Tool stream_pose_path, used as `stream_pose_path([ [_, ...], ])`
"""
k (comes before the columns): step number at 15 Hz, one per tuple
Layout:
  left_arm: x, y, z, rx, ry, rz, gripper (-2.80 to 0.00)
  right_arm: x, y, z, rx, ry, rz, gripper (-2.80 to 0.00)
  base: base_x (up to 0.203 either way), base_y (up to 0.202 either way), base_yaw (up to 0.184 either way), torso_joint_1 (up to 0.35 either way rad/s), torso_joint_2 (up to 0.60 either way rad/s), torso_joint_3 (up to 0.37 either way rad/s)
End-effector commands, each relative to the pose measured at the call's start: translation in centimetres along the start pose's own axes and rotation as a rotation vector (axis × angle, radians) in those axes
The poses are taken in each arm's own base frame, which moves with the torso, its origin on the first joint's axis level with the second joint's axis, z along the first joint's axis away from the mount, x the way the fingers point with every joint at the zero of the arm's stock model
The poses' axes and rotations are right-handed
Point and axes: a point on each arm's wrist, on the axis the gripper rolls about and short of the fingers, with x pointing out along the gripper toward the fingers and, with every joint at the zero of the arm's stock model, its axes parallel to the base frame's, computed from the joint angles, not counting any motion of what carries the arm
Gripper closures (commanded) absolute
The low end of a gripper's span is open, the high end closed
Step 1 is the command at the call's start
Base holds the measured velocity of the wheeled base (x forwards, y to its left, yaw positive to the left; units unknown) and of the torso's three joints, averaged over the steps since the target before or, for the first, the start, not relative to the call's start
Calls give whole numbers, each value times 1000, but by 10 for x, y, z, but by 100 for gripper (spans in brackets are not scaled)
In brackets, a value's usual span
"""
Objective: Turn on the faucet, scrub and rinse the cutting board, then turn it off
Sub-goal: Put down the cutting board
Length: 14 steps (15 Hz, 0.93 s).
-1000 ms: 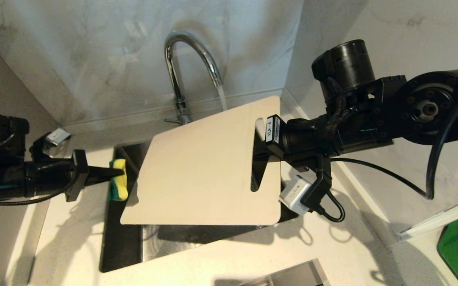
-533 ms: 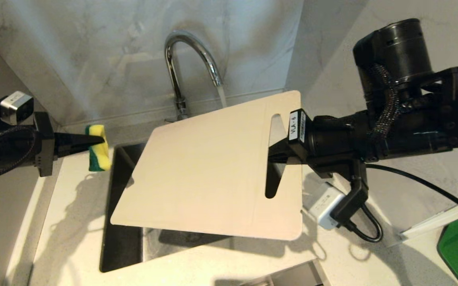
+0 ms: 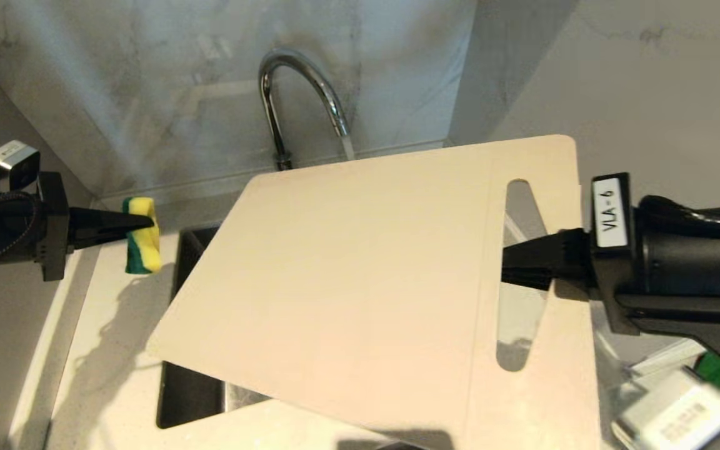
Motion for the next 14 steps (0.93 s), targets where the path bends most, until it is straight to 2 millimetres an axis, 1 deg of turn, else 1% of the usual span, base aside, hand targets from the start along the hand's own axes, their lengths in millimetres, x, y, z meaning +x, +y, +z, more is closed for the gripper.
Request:
stream_pose_path([
  [1, -4, -5, 1, 2, -9, -4, 0, -43, 0, 25, 16, 68, -47, 0, 0, 0, 0, 0, 0, 0],
  [4, -9, -10, 1, 6, -4, 0, 0, -70, 13, 50, 142, 154, -33, 0, 0, 0, 0, 0, 0, 0],
  [7, -14, -14, -1, 9, -6, 0, 0, -84, 30, 70, 267, 250, 12, 0, 0, 0, 0, 0, 0, 0],
  [11, -15, -15, -2, 9, -1, -2, 0, -82, 42, 78, 258, 387, -16, 0, 0, 0, 0, 0, 0, 0],
  [14, -16, -15, -3, 3, 6, 3, 0, -75, 65, 90, 339, 444, 41, 0, 0, 0, 0, 0, 0, 0],
])
